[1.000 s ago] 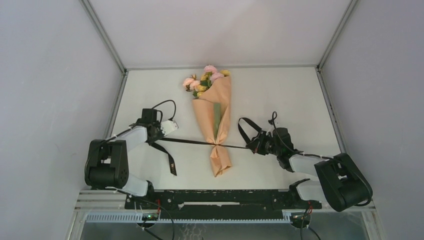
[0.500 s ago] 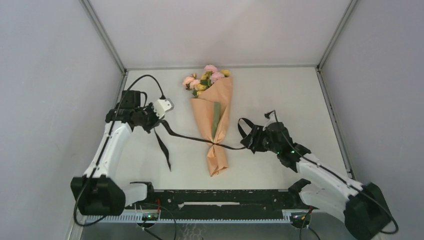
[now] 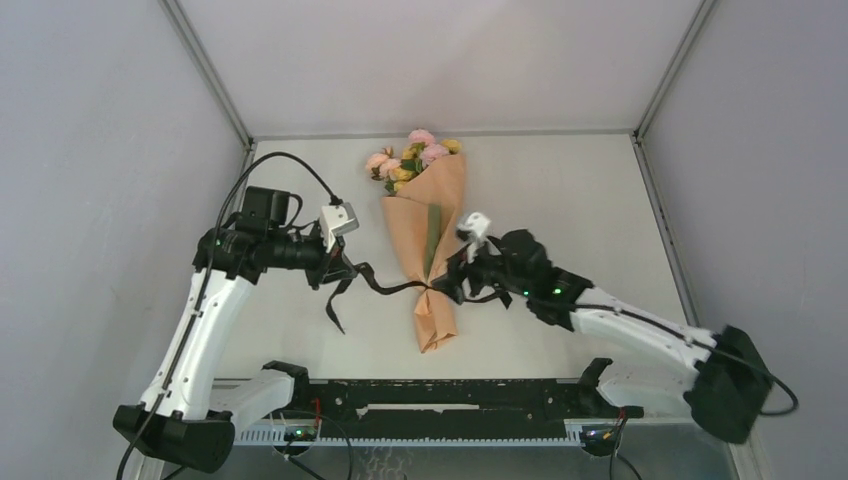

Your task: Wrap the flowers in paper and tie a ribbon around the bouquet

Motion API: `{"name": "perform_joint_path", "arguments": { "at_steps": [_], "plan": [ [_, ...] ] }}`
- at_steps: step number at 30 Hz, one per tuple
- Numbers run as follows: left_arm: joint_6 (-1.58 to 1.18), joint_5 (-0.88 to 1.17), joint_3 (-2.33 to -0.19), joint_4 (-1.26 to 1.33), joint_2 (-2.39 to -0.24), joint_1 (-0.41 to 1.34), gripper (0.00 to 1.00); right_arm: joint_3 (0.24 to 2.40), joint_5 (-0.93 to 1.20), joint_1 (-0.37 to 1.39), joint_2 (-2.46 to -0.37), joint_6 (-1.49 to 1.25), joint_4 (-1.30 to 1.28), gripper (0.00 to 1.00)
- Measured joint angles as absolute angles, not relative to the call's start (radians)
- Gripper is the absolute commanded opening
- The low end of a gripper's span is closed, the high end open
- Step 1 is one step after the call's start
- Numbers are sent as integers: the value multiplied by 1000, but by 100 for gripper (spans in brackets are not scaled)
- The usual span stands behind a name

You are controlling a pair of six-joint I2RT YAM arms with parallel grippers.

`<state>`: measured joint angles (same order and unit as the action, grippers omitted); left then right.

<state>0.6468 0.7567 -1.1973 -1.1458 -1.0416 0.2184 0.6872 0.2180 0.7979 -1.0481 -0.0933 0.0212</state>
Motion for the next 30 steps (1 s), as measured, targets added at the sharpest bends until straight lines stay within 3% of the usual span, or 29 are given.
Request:
{"name": "perform_joint_path", "arguments": {
  "at_steps": [8, 11, 12, 15, 17, 20, 21, 24, 25, 30],
  "plan": [
    [492, 770, -1254, -1157, -982, 223, 0, 831, 432, 916, -1489, 199, 230, 73],
    [459, 769, -1254, -1157, -981, 223, 0, 903, 441, 923, -1596, 231, 265, 67],
    [451, 768, -1254, -1157, -981, 223, 0, 920, 439, 924, -1625, 235, 280, 60],
    [440, 767, -1254, -1158, -981, 223, 0, 931, 427, 923, -1657, 239, 306, 21],
    [435, 765, -1254, -1162, -982, 223, 0, 931, 423, 919, -1661, 216, 315, 8],
    [435, 752, -1254, -1165, -982, 223, 0, 931, 416, 912, -1661, 180, 326, 0],
    [436, 744, -1254, -1166, -982, 223, 5, 931, 411, 910, -1661, 170, 326, 0],
    [453, 686, -1238, -1158, -977, 223, 58, 919, 386, 904, -1645, 119, 327, 0],
    [465, 656, -1214, -1148, -966, 223, 65, 911, 375, 903, -1633, 98, 326, 0],
    [498, 511, -1085, -1188, -896, 236, 66, 901, 284, 903, -1575, -43, 301, 0]
  ]
}}
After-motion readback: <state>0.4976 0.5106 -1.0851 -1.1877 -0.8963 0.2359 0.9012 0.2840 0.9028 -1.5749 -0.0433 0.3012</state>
